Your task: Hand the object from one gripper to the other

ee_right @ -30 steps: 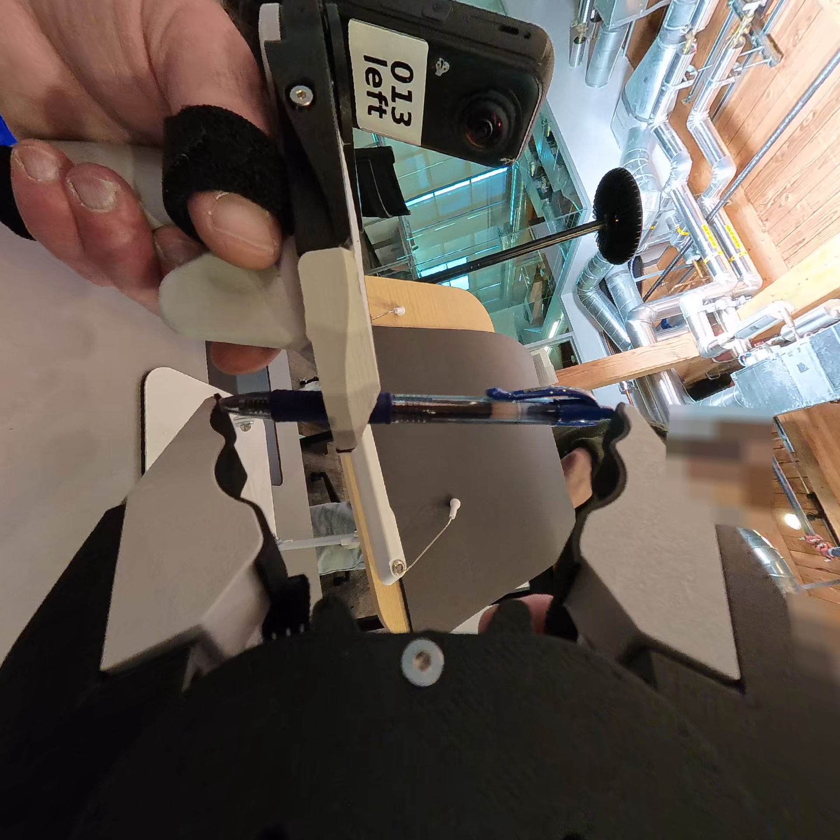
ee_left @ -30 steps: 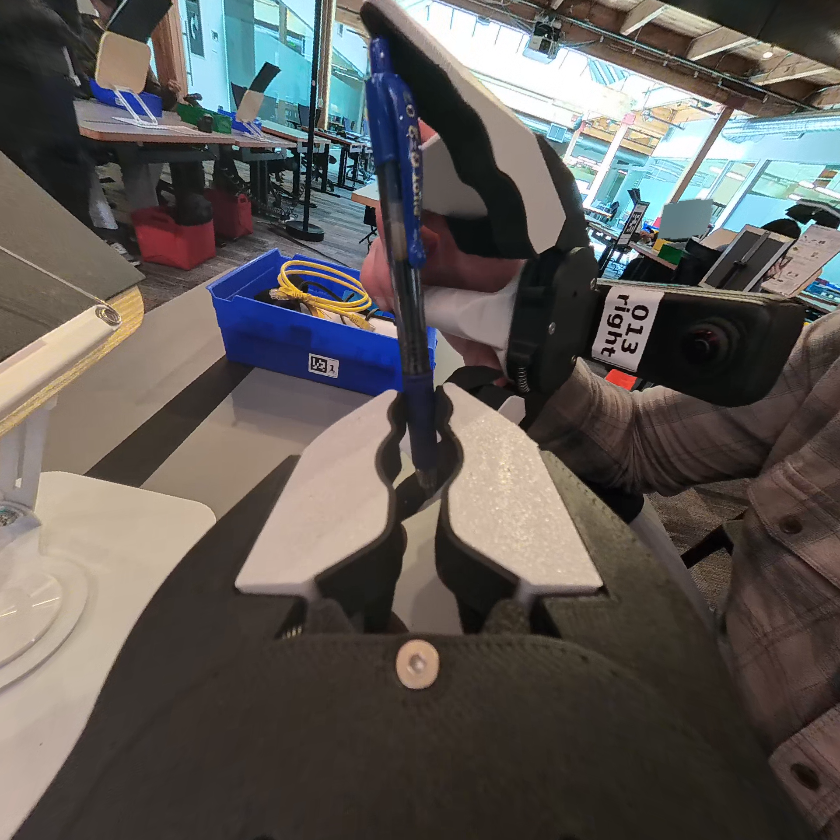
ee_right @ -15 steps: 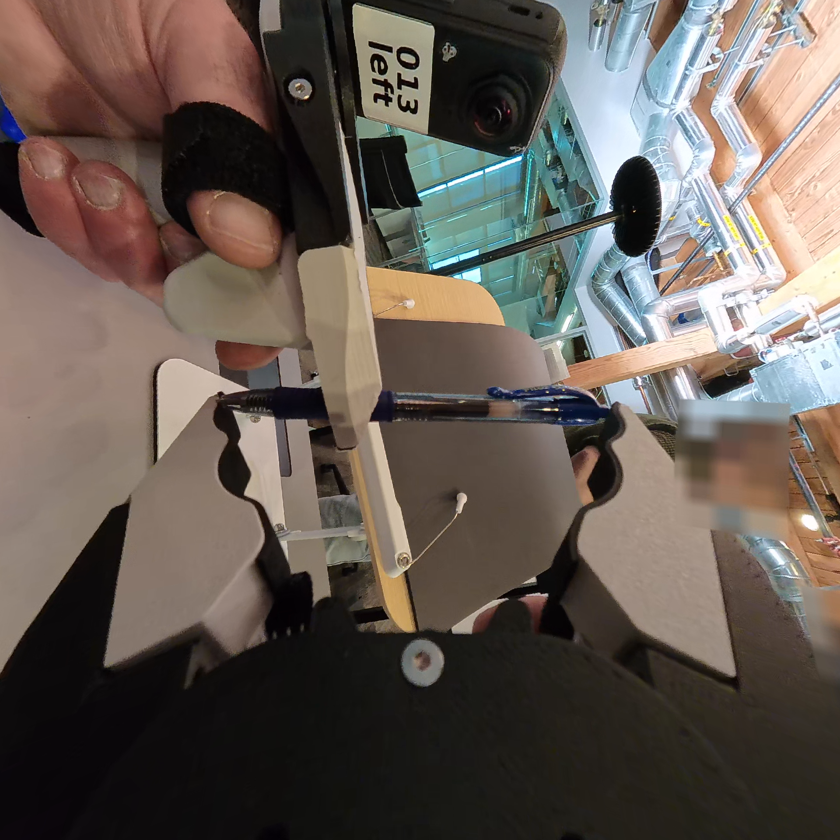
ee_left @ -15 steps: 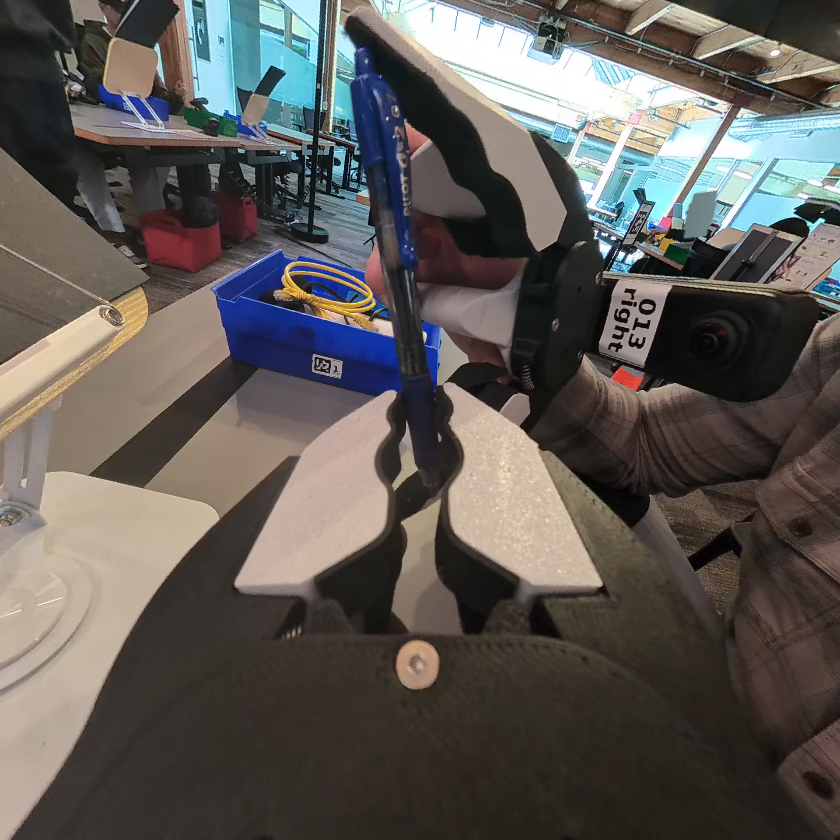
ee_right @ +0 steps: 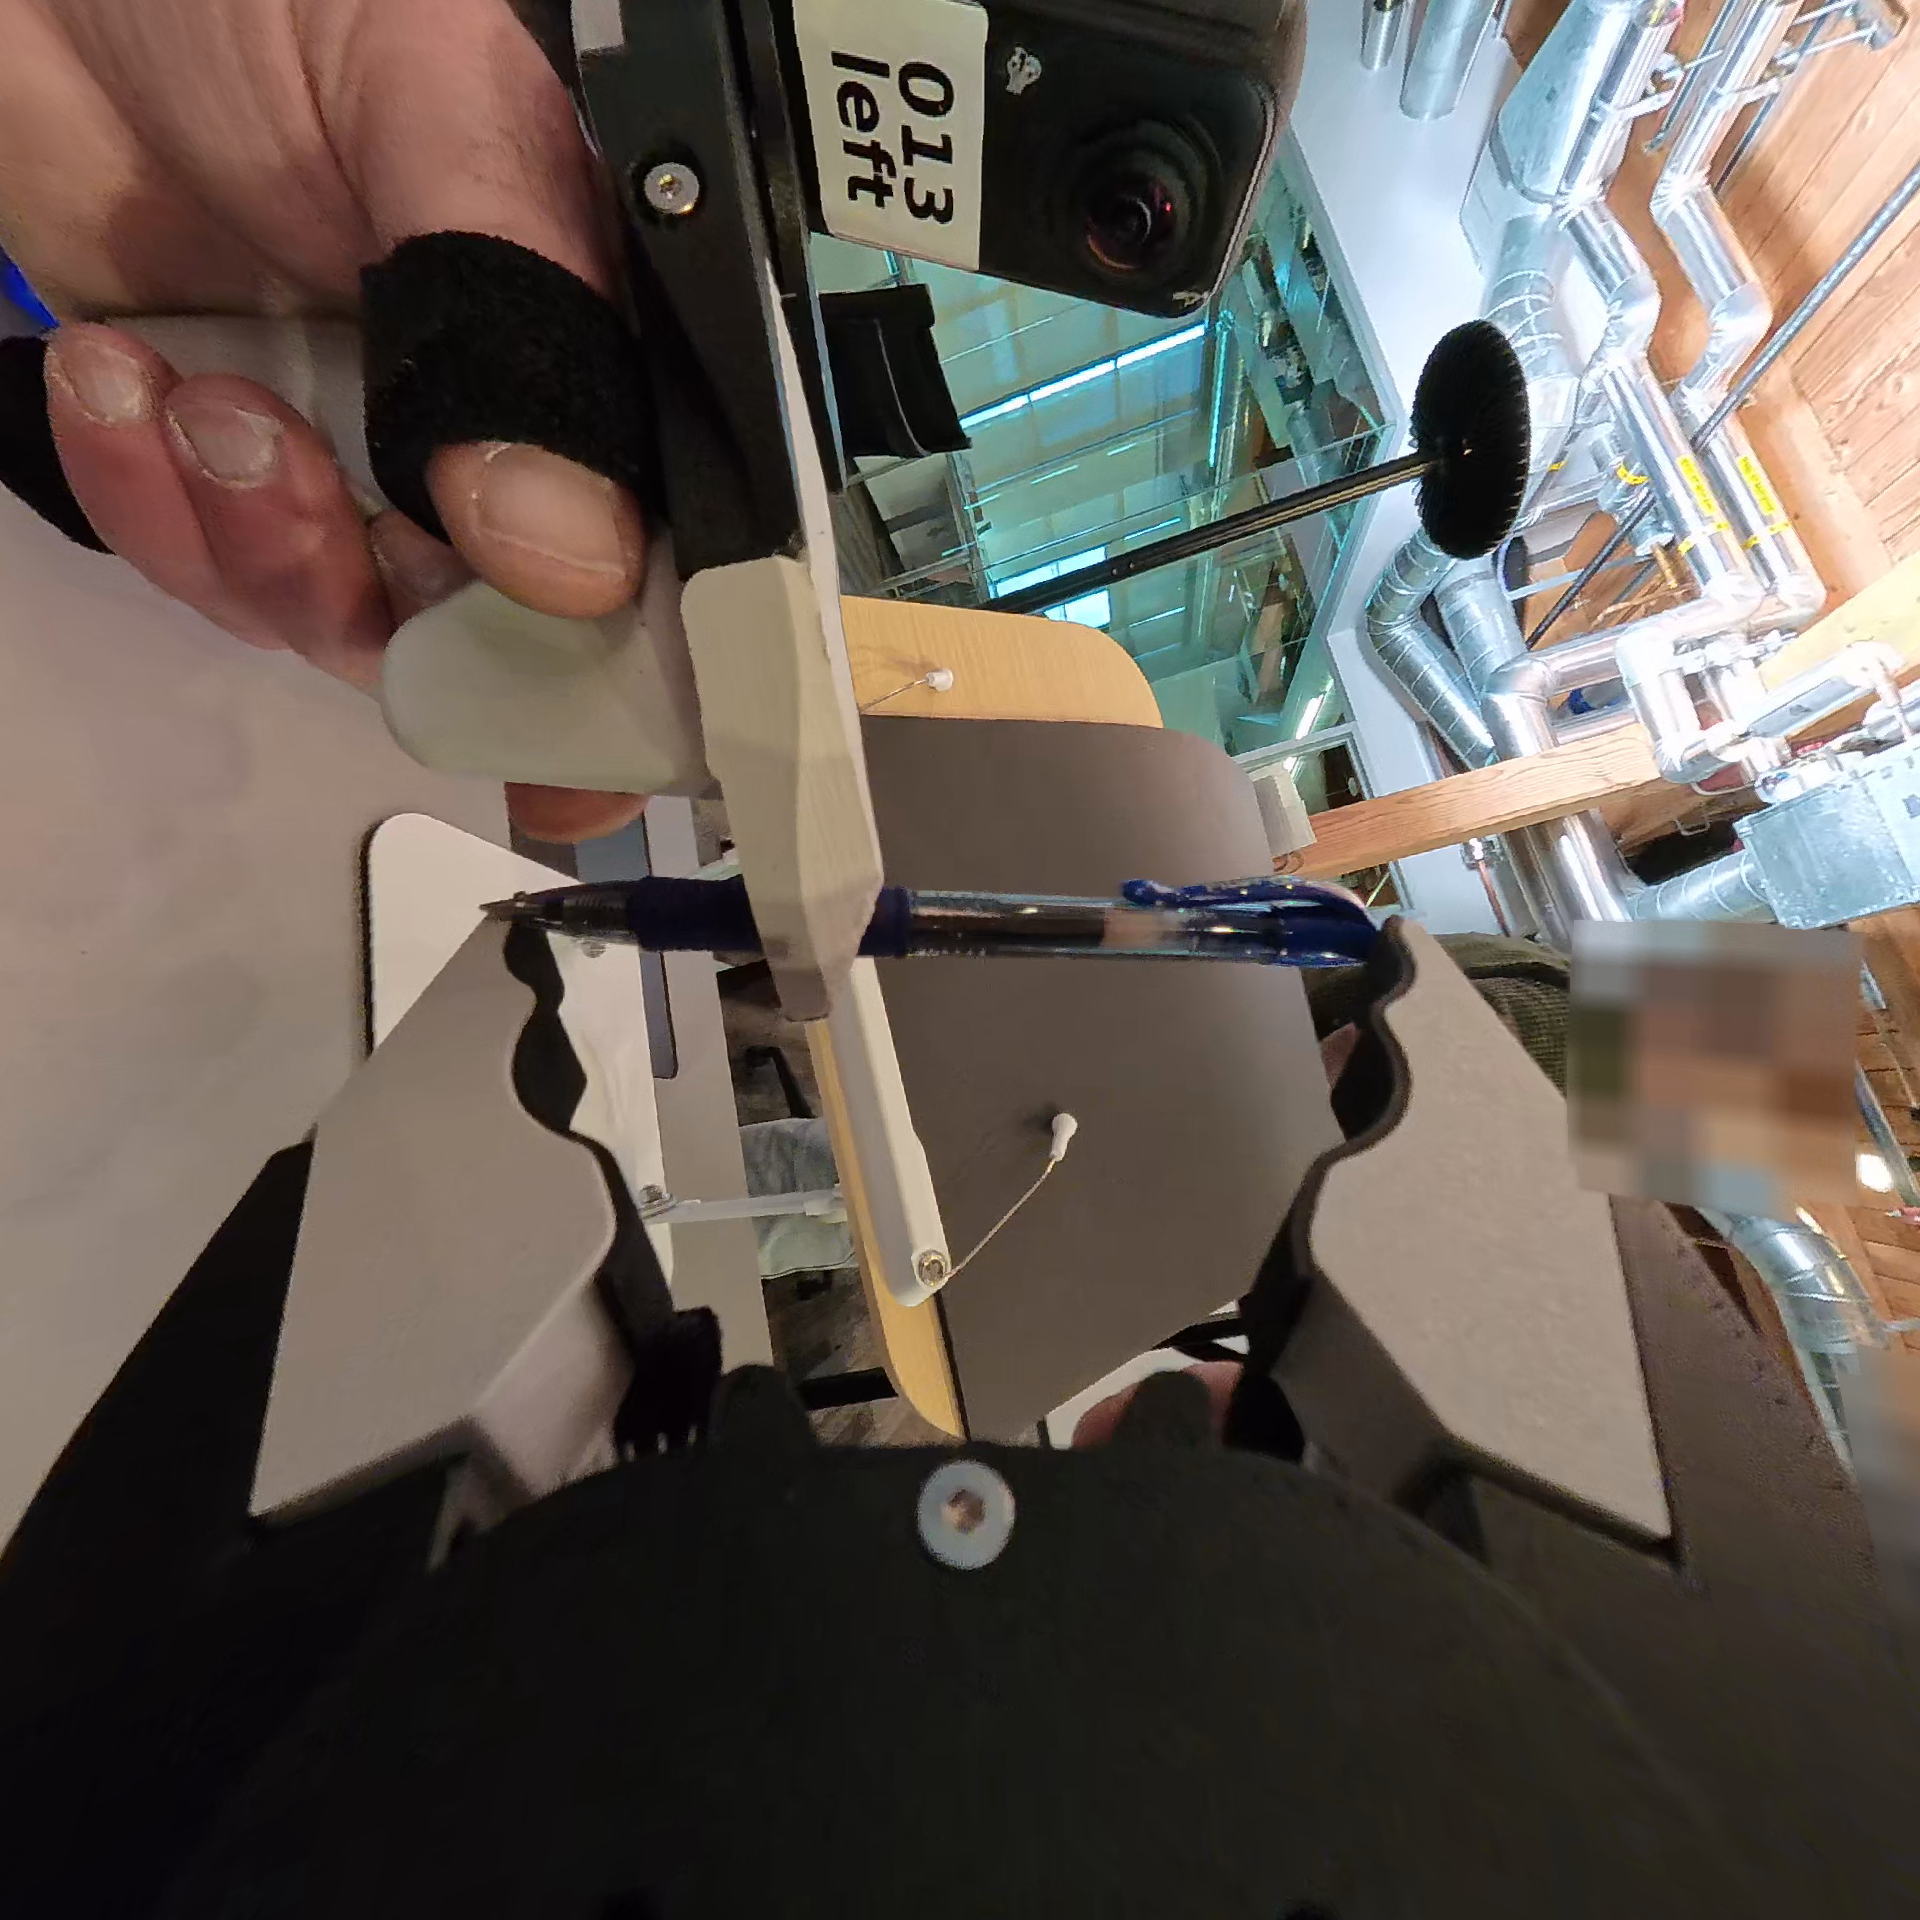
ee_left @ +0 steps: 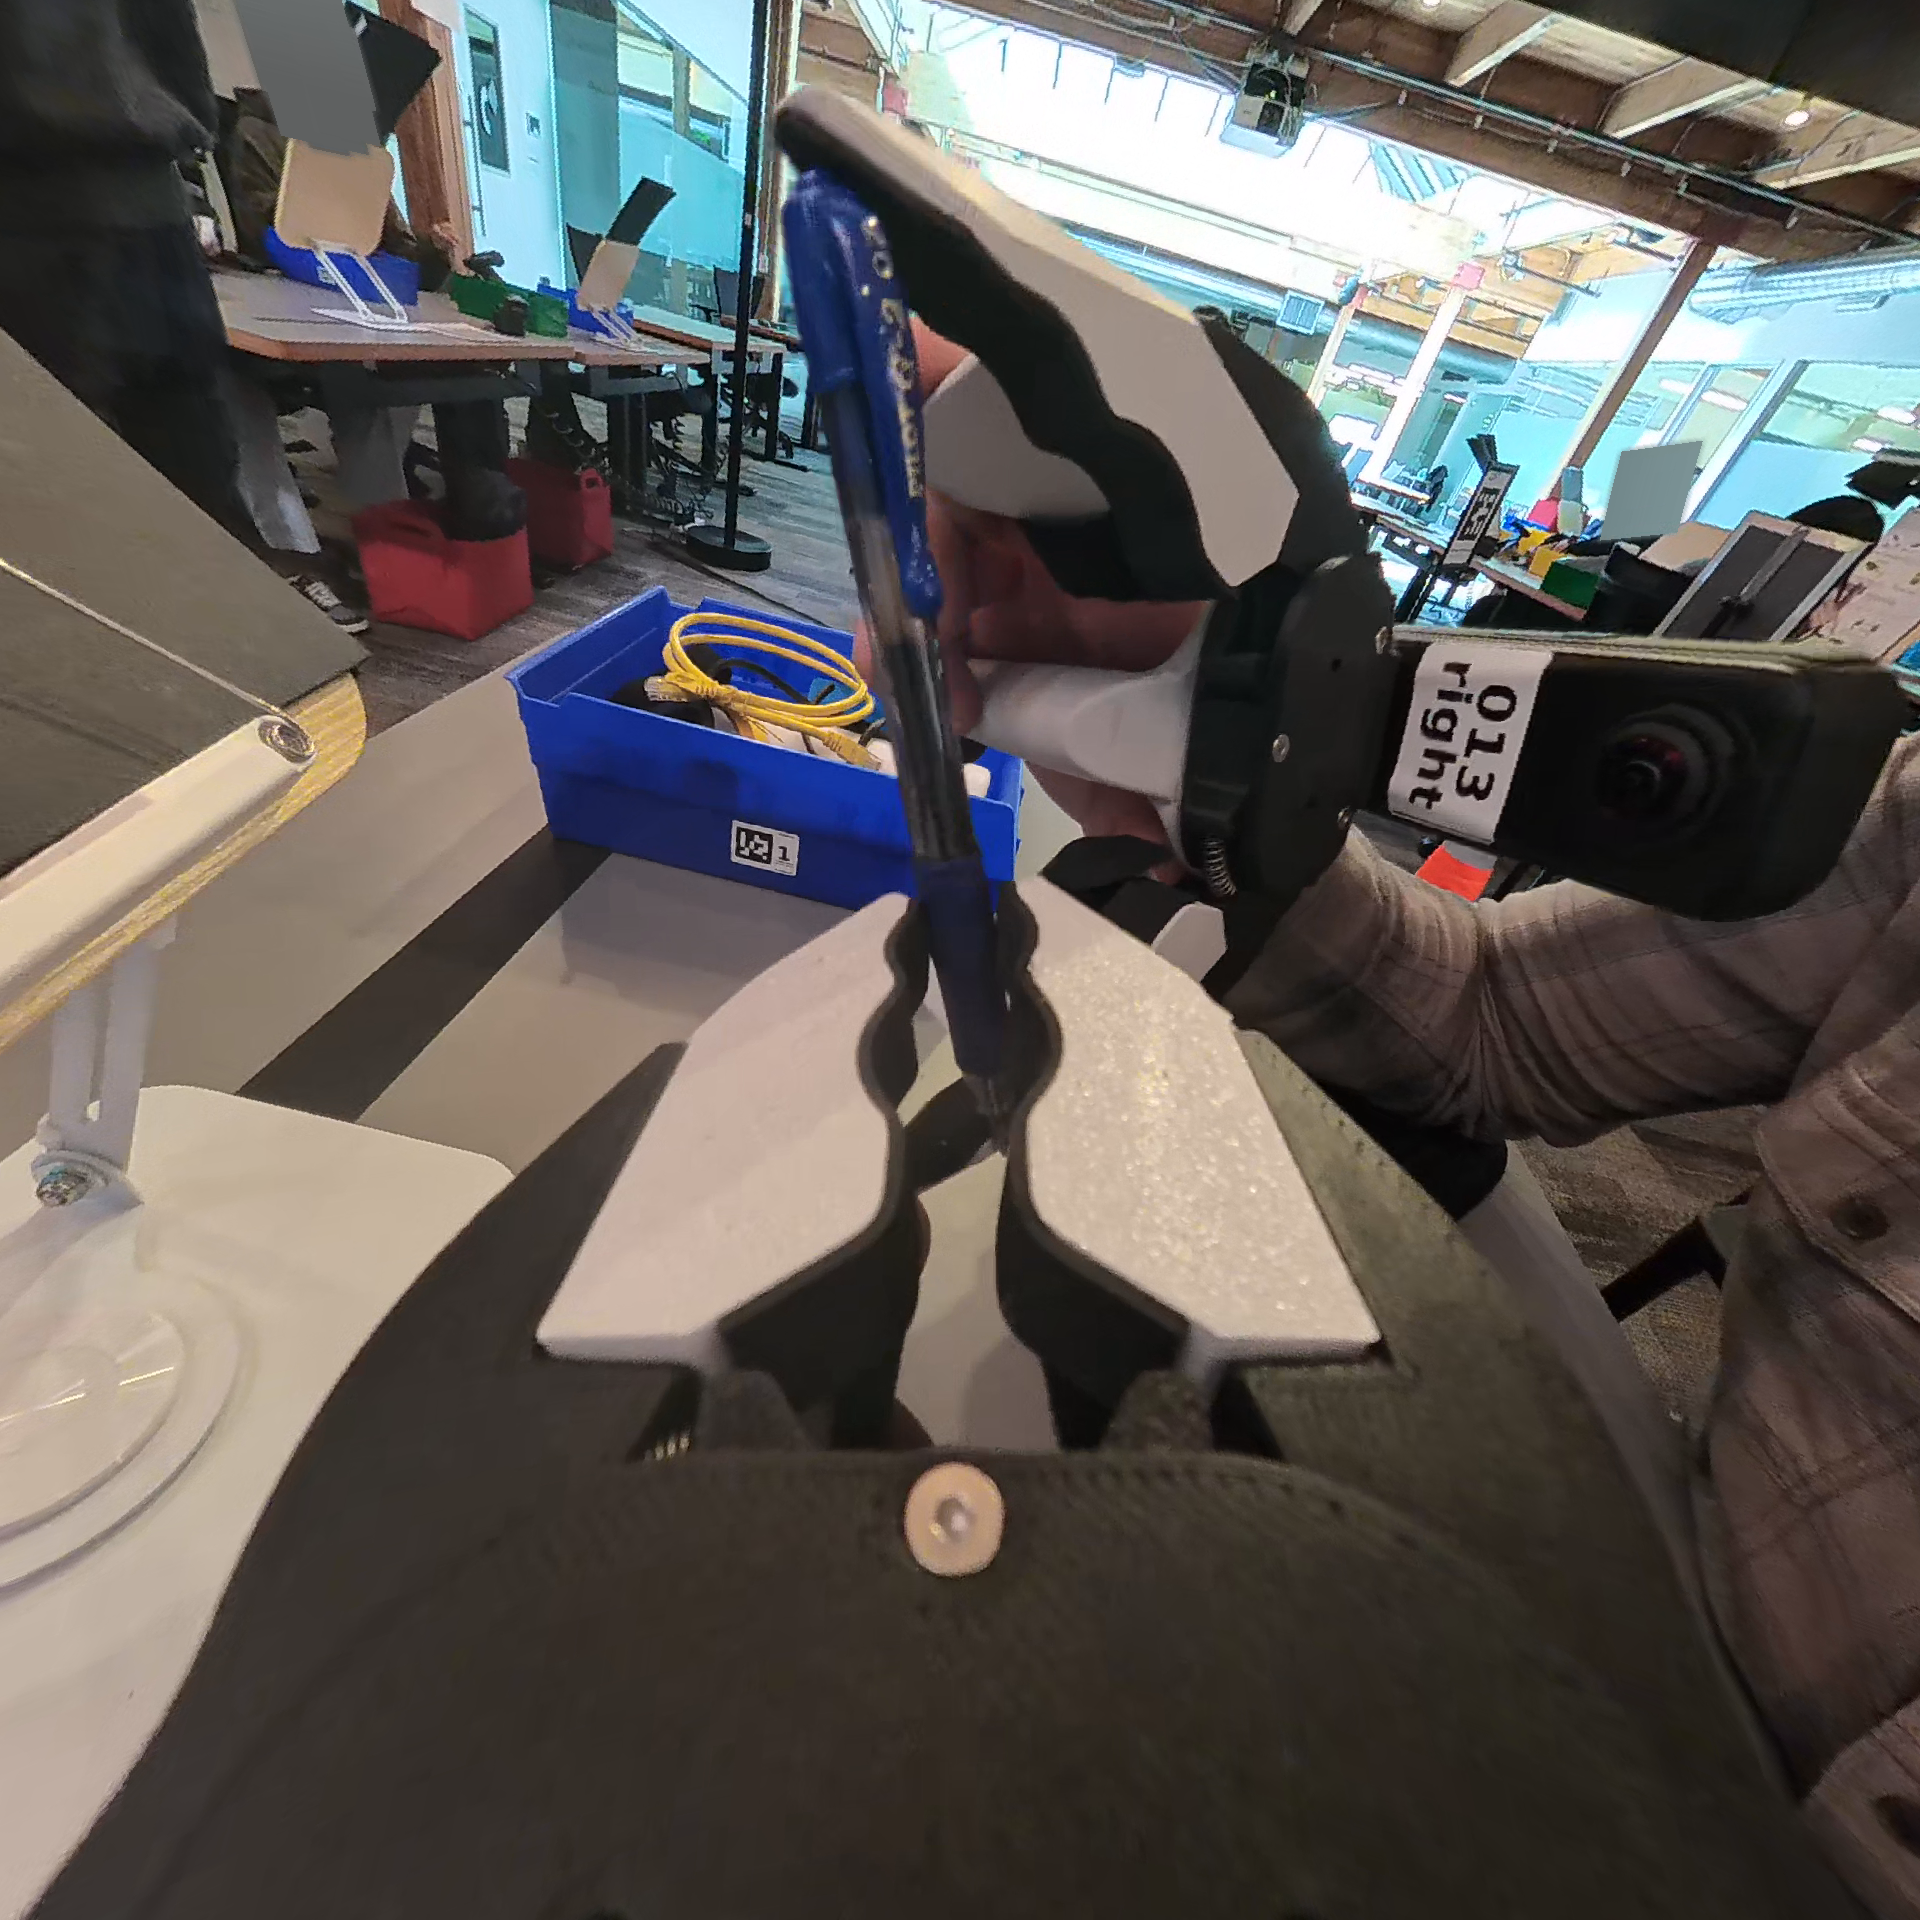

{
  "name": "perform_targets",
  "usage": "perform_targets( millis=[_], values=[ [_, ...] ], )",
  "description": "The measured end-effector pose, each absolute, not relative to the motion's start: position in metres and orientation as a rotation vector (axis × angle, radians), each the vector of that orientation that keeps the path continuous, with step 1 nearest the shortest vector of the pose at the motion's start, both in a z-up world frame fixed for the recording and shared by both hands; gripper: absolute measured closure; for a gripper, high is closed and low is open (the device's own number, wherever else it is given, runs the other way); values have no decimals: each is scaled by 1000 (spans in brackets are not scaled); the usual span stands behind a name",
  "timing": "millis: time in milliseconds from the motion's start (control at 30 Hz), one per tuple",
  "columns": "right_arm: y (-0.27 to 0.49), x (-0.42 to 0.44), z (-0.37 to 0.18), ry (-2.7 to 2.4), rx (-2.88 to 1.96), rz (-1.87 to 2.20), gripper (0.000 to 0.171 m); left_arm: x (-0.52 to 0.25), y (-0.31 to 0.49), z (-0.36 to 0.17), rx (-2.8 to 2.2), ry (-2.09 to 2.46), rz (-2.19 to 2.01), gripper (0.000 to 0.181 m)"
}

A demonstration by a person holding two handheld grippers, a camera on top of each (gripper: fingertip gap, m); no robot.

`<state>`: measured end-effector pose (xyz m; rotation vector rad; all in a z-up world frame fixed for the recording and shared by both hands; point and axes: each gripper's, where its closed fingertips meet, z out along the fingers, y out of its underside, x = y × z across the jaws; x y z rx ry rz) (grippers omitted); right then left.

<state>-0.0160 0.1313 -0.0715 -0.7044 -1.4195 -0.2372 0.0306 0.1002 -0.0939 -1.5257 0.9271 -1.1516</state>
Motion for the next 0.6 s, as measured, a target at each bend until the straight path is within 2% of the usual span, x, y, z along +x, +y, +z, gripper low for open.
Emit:
perform_targets(
  millis=[167,200,267,333,500,600],
  values=[
    [135,-13,-67,-1392,-713,-260,28,32,98,-96,-1527,956,-1152,169],
    [139,-6,-59,-1341,-713,-295,68,34,96,-96,-1519,957,-1156,168],
    [138,-4,-61,-1363,-712,-258,67,38,95,-98,-1526,953,-1151,168],
    [142,-3,-61,-1356,-736,-253,54,36,100,-100,-1545,923,-1145,169],
    [138,-1,-59,-1357,-726,-184,47,27,109,-98,-1541,890,-1136,170],
    [135,-3,-61,-1370,-745,-130,35,23,113,-97,-1544,872,-1146,170]
  ],
)
